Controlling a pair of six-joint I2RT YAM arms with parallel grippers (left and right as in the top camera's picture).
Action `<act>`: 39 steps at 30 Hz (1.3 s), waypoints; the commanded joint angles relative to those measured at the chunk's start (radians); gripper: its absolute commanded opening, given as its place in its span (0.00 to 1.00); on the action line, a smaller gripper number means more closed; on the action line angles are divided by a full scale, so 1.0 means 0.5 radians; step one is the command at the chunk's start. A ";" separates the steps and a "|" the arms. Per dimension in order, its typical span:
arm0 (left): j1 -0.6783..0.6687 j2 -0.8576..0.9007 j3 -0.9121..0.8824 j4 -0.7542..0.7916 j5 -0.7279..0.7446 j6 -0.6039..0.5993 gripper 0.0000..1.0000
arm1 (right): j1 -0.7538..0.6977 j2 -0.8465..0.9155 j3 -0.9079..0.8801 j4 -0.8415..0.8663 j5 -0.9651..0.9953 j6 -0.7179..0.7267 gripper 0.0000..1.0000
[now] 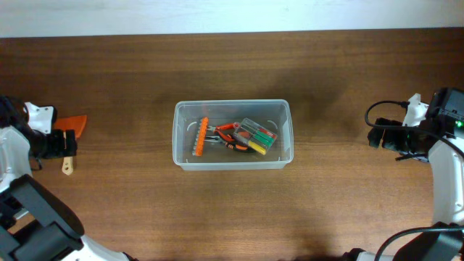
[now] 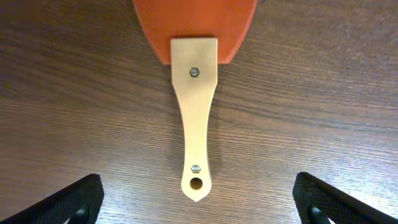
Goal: Pack container
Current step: 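Lower the left gripper onto the scraper handle near the blade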
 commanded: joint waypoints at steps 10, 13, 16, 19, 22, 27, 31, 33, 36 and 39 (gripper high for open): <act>-0.121 0.078 0.014 0.052 -0.034 0.081 0.99 | -0.005 0.002 -0.003 0.006 -0.018 0.015 0.98; -0.117 0.078 0.063 0.037 -0.092 -0.087 0.99 | -0.005 0.002 -0.003 0.006 -0.018 0.014 0.99; -0.110 0.078 0.153 -0.032 -0.103 -0.146 0.99 | -0.005 0.002 -0.003 0.006 -0.018 0.015 0.99; -0.110 0.087 0.230 -0.099 -0.118 -0.158 0.99 | -0.005 0.002 -0.003 0.005 -0.018 0.014 0.99; -0.110 0.139 0.300 -0.182 -0.144 -0.179 0.99 | -0.005 0.002 -0.003 0.006 -0.018 0.015 0.99; -0.110 0.302 0.421 -0.356 -0.172 -0.188 0.99 | -0.005 0.002 -0.003 0.005 -0.018 0.015 0.99; -0.110 0.348 0.437 -0.349 -0.175 -0.186 0.99 | -0.005 0.002 -0.003 0.006 -0.018 0.015 0.99; -0.110 0.348 0.437 -0.319 -0.176 -0.186 0.99 | -0.005 0.002 -0.003 0.006 -0.018 0.015 0.99; -0.108 0.351 0.437 -0.307 -0.175 -0.152 0.99 | -0.005 0.002 -0.003 0.006 -0.018 0.014 0.99; -0.108 0.369 0.437 -0.309 -0.174 -0.150 0.99 | -0.005 0.002 -0.003 0.006 -0.018 0.014 0.99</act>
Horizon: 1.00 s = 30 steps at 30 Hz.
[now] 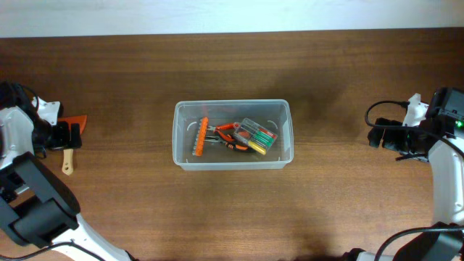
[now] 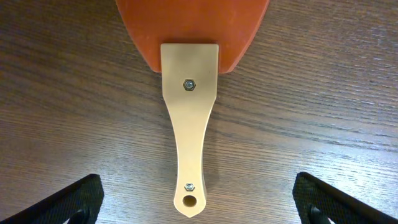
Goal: Pack container
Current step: 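Lower the left gripper onto the scraper handle near the blade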
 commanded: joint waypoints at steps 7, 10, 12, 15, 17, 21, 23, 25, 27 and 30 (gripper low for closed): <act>0.012 0.089 0.035 0.004 0.002 0.010 0.99 | -0.005 0.002 -0.003 0.005 -0.018 0.017 0.99; 0.013 0.125 0.035 0.011 0.002 0.011 0.99 | -0.005 0.002 -0.003 0.005 -0.018 0.018 0.99; 0.013 0.150 0.035 0.031 0.002 0.011 0.99 | -0.005 0.002 -0.003 0.006 -0.018 0.018 0.99; 0.013 0.176 0.035 0.069 0.034 0.011 0.99 | -0.005 0.002 -0.003 0.005 -0.018 0.018 0.99; 0.013 0.179 0.035 0.103 0.039 0.011 0.99 | -0.005 0.002 -0.003 0.006 -0.018 0.017 0.99; 0.012 0.179 0.035 0.140 0.054 0.011 0.99 | -0.005 0.002 -0.003 0.006 -0.018 0.017 0.99; 0.013 0.179 0.034 0.139 0.078 0.011 0.99 | -0.005 0.002 -0.003 0.005 -0.018 0.017 0.99; 0.012 0.179 0.034 0.133 0.107 0.011 0.99 | -0.005 0.002 -0.003 0.006 -0.018 0.017 0.99; 0.012 0.180 0.034 0.133 0.106 0.011 0.99 | -0.005 0.002 -0.003 0.006 -0.018 0.018 0.99; 0.012 0.180 0.034 0.134 0.106 0.011 0.99 | -0.005 0.002 -0.003 0.005 -0.018 0.017 0.99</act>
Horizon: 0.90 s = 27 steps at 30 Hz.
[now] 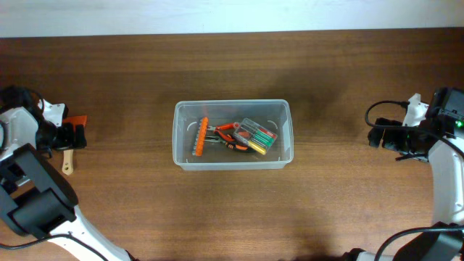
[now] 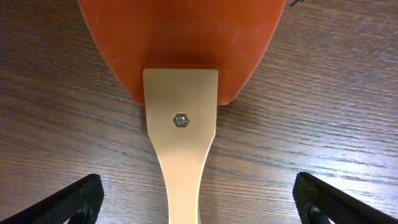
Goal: Pack container
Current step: 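Lower the left gripper onto the scraper handle near the blade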
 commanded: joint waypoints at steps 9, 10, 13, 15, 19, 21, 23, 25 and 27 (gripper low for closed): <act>0.012 0.015 0.034 -0.003 0.037 0.011 0.99 | -0.005 0.002 -0.004 0.005 -0.018 0.017 0.99; 0.013 0.015 0.034 -0.005 0.036 0.011 0.99 | -0.005 0.002 -0.004 0.006 -0.018 0.016 0.99; 0.013 0.015 0.034 -0.005 0.008 0.011 0.99 | -0.005 0.002 -0.004 0.006 -0.018 0.016 0.98; 0.013 0.016 0.034 -0.001 -0.040 0.011 0.99 | -0.005 0.002 -0.004 0.005 -0.018 0.017 0.99; 0.013 0.017 0.034 0.004 -0.092 0.011 0.99 | -0.005 0.002 -0.004 0.006 -0.018 0.017 0.99; 0.013 0.018 0.034 0.003 -0.091 0.011 0.99 | -0.005 0.002 -0.004 0.006 -0.018 0.017 0.99; 0.012 0.025 0.034 -0.001 -0.084 0.011 0.99 | -0.005 0.002 -0.004 0.006 -0.018 0.016 0.99; 0.012 0.040 0.034 -0.009 -0.083 0.011 0.99 | -0.005 0.002 -0.004 0.006 -0.018 0.017 0.99; 0.011 0.061 0.034 -0.024 -0.083 0.011 0.99 | -0.005 0.002 -0.004 0.006 -0.018 0.016 0.99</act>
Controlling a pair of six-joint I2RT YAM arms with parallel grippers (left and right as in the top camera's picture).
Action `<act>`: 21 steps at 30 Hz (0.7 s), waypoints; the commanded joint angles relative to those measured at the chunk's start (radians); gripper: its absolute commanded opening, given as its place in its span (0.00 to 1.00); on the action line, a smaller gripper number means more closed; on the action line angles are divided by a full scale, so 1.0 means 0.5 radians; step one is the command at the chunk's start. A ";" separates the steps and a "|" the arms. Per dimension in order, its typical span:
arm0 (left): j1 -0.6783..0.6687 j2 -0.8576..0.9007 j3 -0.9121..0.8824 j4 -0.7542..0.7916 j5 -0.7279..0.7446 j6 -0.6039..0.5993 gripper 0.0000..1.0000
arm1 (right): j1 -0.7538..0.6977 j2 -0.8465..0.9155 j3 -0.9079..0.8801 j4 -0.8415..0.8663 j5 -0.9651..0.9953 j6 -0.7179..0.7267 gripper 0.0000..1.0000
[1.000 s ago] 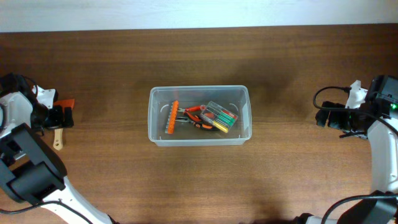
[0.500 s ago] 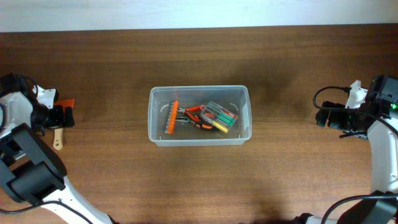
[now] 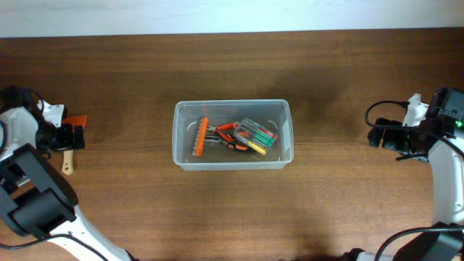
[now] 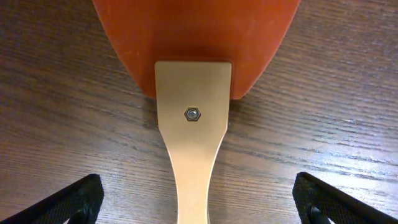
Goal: Pack container
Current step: 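Lower the left gripper onto the scraper handle near the blade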
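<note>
A scraper with an orange blade (image 4: 196, 37) and a pale wooden handle (image 4: 194, 143) lies flat on the table at the far left. My left gripper (image 4: 199, 205) hangs open low over it, one dark fingertip on each side of the handle and neither touching it. From overhead, the left gripper (image 3: 69, 136) covers the scraper's middle, leaving the handle end (image 3: 67, 165) and a blade corner (image 3: 78, 119) showing. The clear plastic container (image 3: 232, 102) stands at mid-table. My right gripper (image 3: 375, 136) rests far right, its jaws too small to read.
Inside the container lie an orange bit holder (image 3: 200, 138), orange-handled pliers (image 3: 228, 136) and a clear case of coloured bits (image 3: 259, 136). A black cable (image 3: 380, 109) loops by the right arm. Bare wooden table surrounds the container.
In the left wrist view the scraper sits slightly further right. The left gripper stays open around the handle. The overhead view shows no change, and the right arm is still.
At first my open left gripper was above the handle, its end hole in view between the fingers. Later the scraper filled more of the wrist view and the handle end dropped out of frame. Now the fingers flank the handle just below the blade.
</note>
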 commanded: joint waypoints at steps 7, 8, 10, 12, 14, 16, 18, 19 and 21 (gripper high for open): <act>0.011 0.117 0.034 -0.028 -0.014 0.010 0.99 | -0.005 0.002 -0.003 0.006 -0.018 0.017 0.98; 0.011 0.118 0.034 -0.026 -0.014 0.010 0.99 | -0.005 0.002 -0.003 0.005 -0.018 0.017 0.99; 0.011 0.118 0.034 -0.021 -0.014 0.010 0.99 | -0.005 0.002 -0.003 0.006 -0.018 0.017 0.99; 0.011 0.119 0.034 -0.014 -0.015 0.011 0.99 | -0.005 0.002 -0.003 0.006 -0.018 0.016 0.99; 0.015 0.119 0.034 -0.007 -0.023 0.011 0.99 | -0.005 0.002 -0.003 0.006 -0.018 0.017 0.98; 0.019 0.119 0.034 -0.001 -0.023 0.014 0.99 | -0.005 0.002 -0.003 0.006 -0.018 0.017 0.99; 0.021 0.119 0.034 0.007 -0.022 0.027 0.99 | -0.005 0.002 -0.003 0.006 -0.018 0.017 0.99; 0.022 0.121 0.034 0.009 -0.021 0.040 0.99 | -0.005 0.002 -0.003 0.006 -0.018 0.017 0.99; 0.022 0.124 0.034 0.008 -0.021 0.050 0.99 | -0.005 0.002 -0.003 0.006 -0.018 0.017 0.99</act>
